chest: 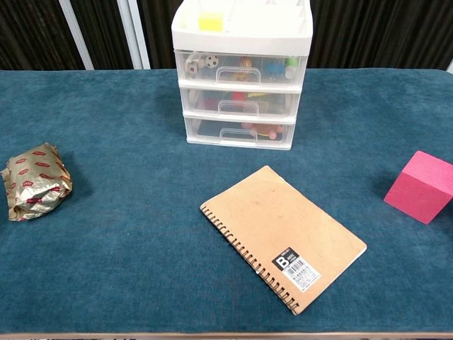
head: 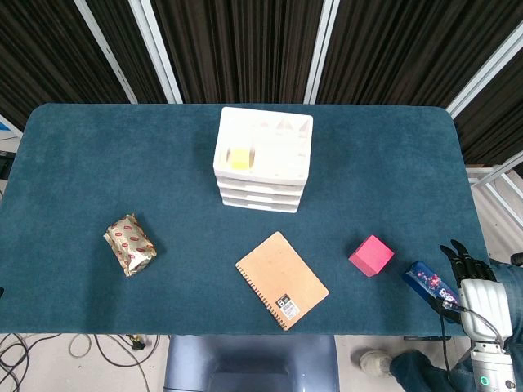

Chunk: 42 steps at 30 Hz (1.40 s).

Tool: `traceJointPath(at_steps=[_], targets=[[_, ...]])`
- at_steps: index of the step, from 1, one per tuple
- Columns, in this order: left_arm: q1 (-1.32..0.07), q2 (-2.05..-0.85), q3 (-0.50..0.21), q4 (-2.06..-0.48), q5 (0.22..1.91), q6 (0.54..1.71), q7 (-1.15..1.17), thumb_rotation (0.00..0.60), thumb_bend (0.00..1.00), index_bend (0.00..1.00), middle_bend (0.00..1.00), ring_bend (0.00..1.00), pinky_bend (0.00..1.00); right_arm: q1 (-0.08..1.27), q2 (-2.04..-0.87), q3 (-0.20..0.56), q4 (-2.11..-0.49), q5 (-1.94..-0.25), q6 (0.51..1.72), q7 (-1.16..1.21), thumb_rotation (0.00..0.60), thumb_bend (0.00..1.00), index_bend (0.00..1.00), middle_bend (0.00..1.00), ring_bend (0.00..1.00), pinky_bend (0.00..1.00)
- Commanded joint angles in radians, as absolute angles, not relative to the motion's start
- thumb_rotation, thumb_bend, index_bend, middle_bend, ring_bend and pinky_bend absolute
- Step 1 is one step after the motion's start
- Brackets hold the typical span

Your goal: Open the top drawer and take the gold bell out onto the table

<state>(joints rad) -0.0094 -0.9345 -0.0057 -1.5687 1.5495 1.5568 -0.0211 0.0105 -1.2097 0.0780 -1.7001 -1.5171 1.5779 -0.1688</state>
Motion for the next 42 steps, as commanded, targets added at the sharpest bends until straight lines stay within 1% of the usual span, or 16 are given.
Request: traceJointPath(at_steps=[1,24,29,32,35,37,38,40,41,42], targets=[[-0.009,-0.934,-0.006,-1.568,1.547,1.556,-0.021,0.600,0.20,0.08,0.00,0.00,0.00,0.010,-1.211,0.078,-1.700,-1.515,1.577,-0.171,0.600,0.23,0.17,0.13,0.27,0.25],[-0.007,-0.934,-0.009,-1.571,1.539,1.556,-0.019,0.600,0.20,0.08,0.00,0.00,0.00,0.011,-1.206,0.079,-1.713,-1.495,1.564,-0.168,0.600,0.23,0.16,0.14,0.27,0.25],[-0.008,-0.934,-0.008,-1.571,1.539,1.554,-0.019,0.600,0.20,0.08,0.00,0.00,0.00,0.010,-1.208,0.080,-1.715,-1.489,1.563,-0.171,0.600,0.23,0.16,0.14,0.28,0.25],[-0.008,-0.935,-0.008,-1.572,1.540,1.553,-0.017,0.600,0.20,0.08,0.00,0.00,0.00,0.009,-1.210,0.084,-1.717,-1.481,1.565,-0.171,0.600,0.22,0.16,0.15,0.30,0.28],[-0.008,-0.935,-0.008,-1.573,1.539,1.554,-0.017,0.600,0.20,0.08,0.00,0.00,0.00,0.008,-1.211,0.083,-1.736,-1.474,1.558,-0.137,0.600,0.23,0.16,0.21,0.35,0.36],[-0.008,-0.935,-0.008,-1.574,1.539,1.552,-0.017,0.600,0.20,0.08,0.00,0.00,0.00,0.010,-1.201,0.075,-1.773,-1.470,1.531,-0.049,0.600,0.23,0.15,0.28,0.41,0.49],[-0.009,-0.935,-0.007,-1.576,1.541,1.552,-0.017,0.600,0.20,0.08,0.00,0.00,0.00,0.017,-1.188,0.057,-1.818,-1.456,1.476,0.069,0.600,0.23,0.15,0.30,0.44,0.54],[-0.008,-0.935,-0.008,-1.579,1.541,1.554,-0.016,0.600,0.20,0.08,0.00,0.00,0.00,0.028,-1.157,0.052,-1.829,-1.451,1.435,0.145,0.600,0.26,0.14,0.38,0.55,0.71],[-0.008,-0.934,-0.009,-1.580,1.541,1.556,-0.017,0.600,0.20,0.08,0.00,0.00,0.00,0.033,-1.150,0.051,-1.832,-1.451,1.421,0.171,0.600,0.28,0.14,0.42,0.60,0.76],[-0.007,-0.934,-0.011,-1.582,1.538,1.559,-0.020,0.600,0.20,0.08,0.00,0.00,0.00,0.042,-1.147,0.046,-1.844,-1.456,1.396,0.216,0.600,0.31,0.13,0.47,0.67,0.82]])
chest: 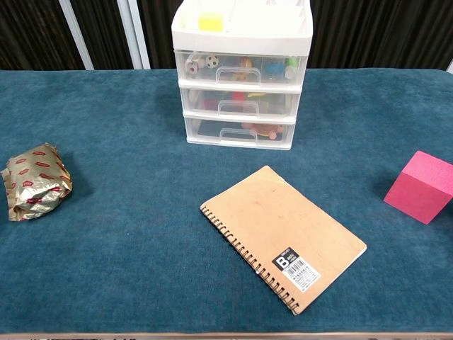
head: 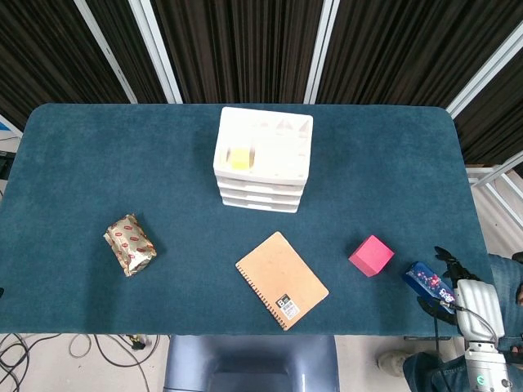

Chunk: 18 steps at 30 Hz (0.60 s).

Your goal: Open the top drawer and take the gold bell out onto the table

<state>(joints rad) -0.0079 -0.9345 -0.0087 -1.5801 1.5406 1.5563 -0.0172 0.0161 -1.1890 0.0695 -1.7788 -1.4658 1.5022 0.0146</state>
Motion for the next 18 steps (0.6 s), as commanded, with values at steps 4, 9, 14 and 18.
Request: traceJointPath(at_steps=[4,9,14,18], targets=[[-0.006,-0.933,-0.011,-1.582,1.532,1.555,-0.027,0.600,0.20,0.08,0.00,0.00,0.00,0.085,-1.128,0.042,-1.867,-1.463,1.304,0.354,0.600,0.40,0.11,0.66,0.81,0.92],[-0.008,-0.932,-0.009,-1.583,1.533,1.549,-0.030,0.600,0.20,0.08,0.00,0.00,0.00,0.224,-1.118,0.073,-1.861,-1.444,1.081,0.541,0.600,0.42,0.09,0.74,0.86,0.96],[-0.008,-0.931,-0.011,-1.585,1.526,1.545,-0.034,0.600,0.20,0.08,0.00,0.00,0.00,0.315,-1.202,0.117,-1.833,-1.388,0.979,0.541,0.600,0.49,0.02,0.77,0.89,0.98],[-0.009,-0.930,-0.011,-1.585,1.522,1.541,-0.037,0.600,0.20,0.08,0.00,0.00,0.00,0.360,-1.278,0.147,-1.818,-1.338,0.947,0.525,0.600,0.51,0.00,0.79,0.91,1.00]])
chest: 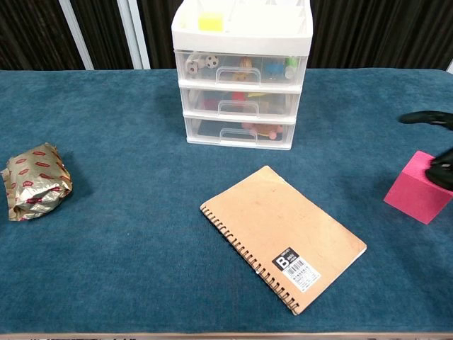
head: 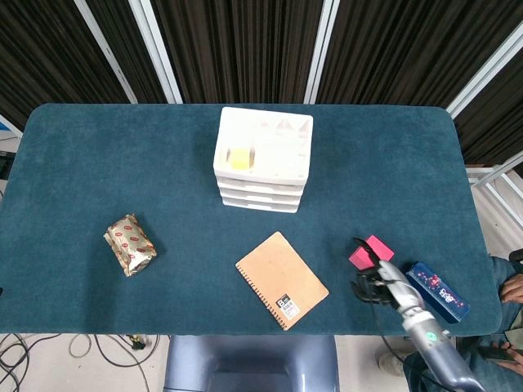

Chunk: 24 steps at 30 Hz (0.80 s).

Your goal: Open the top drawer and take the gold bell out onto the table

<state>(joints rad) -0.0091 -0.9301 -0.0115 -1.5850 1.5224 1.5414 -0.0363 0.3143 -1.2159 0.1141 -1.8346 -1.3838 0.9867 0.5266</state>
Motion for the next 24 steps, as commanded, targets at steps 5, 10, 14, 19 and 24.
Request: traceJointPath(at_steps=[5,10,14,19,24], targets=[[-0.009,-0.929,-0.011,-1.585,1.520,1.539,-0.040,0.600,0.20,0.08,0.00,0.00,0.00,0.410,-1.361,0.191,-1.787,-1.281,0.926,0.512,0.600,0.53,0.00,0.80,0.92,1.00],[-0.008,-0.928,-0.013,-1.583,1.514,1.536,-0.048,0.600,0.20,0.08,0.00,0.00,0.00,0.455,-1.437,0.227,-1.767,-1.224,0.926,0.458,0.600,0.53,0.00,0.81,0.93,1.00],[-0.009,-0.928,-0.012,-1.582,1.516,1.536,-0.048,0.600,0.20,0.08,0.00,0.00,0.00,0.497,-1.489,0.254,-1.750,-1.177,0.907,0.423,0.600,0.53,0.00,0.81,0.93,1.00],[-0.009,-0.928,-0.013,-1.583,1.512,1.535,-0.048,0.600,0.20,0.08,0.00,0.00,0.00,0.541,-1.553,0.281,-1.717,-1.142,0.902,0.383,0.600,0.53,0.00,0.81,0.94,1.00],[-0.008,-0.927,-0.012,-1.585,1.511,1.532,-0.050,0.600,0.20,0.08,0.00,0.00,0.00,0.612,-1.670,0.321,-1.624,-1.056,0.916,0.277,0.600,0.55,0.00,0.82,0.94,1.00]])
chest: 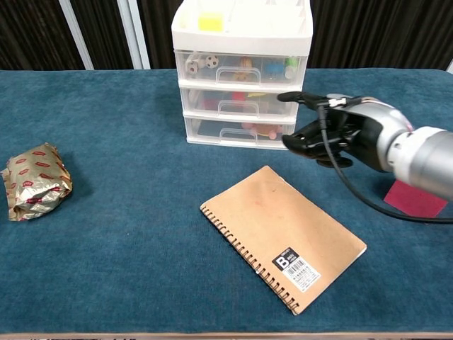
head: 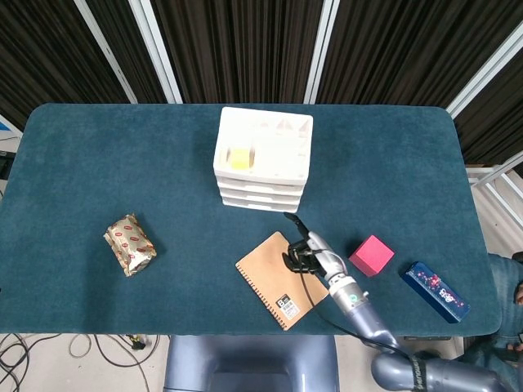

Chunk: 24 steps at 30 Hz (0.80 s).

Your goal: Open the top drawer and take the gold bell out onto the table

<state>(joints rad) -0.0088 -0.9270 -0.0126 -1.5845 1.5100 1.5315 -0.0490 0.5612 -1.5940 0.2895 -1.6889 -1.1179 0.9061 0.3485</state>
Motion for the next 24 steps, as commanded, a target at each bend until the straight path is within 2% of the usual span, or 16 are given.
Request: traceJointPath(at_steps=[1,12,24], targets=[[-0.008,-0.926,-0.012,-1.585,1.511,1.532,-0.050,0.600,0.20,0.08,0.00,0.00,0.00,0.619,-1.682,0.326,-1.616,-1.044,0.919,0.264,0.600,0.55,0.00,0.82,0.94,1.00],[-0.010,-0.925,-0.013,-1.582,1.505,1.524,-0.062,0.600,0.20,0.08,0.00,0.00,0.00,0.720,-1.807,0.409,-1.528,-0.899,0.937,0.147,0.600,0.57,0.00,0.83,0.96,1.00],[-0.010,-0.923,-0.014,-1.584,1.502,1.523,-0.067,0.600,0.20,0.08,0.00,0.00,0.00,0.784,-1.860,0.457,-1.468,-0.833,0.945,0.082,0.600,0.60,0.00,0.83,0.96,1.00]])
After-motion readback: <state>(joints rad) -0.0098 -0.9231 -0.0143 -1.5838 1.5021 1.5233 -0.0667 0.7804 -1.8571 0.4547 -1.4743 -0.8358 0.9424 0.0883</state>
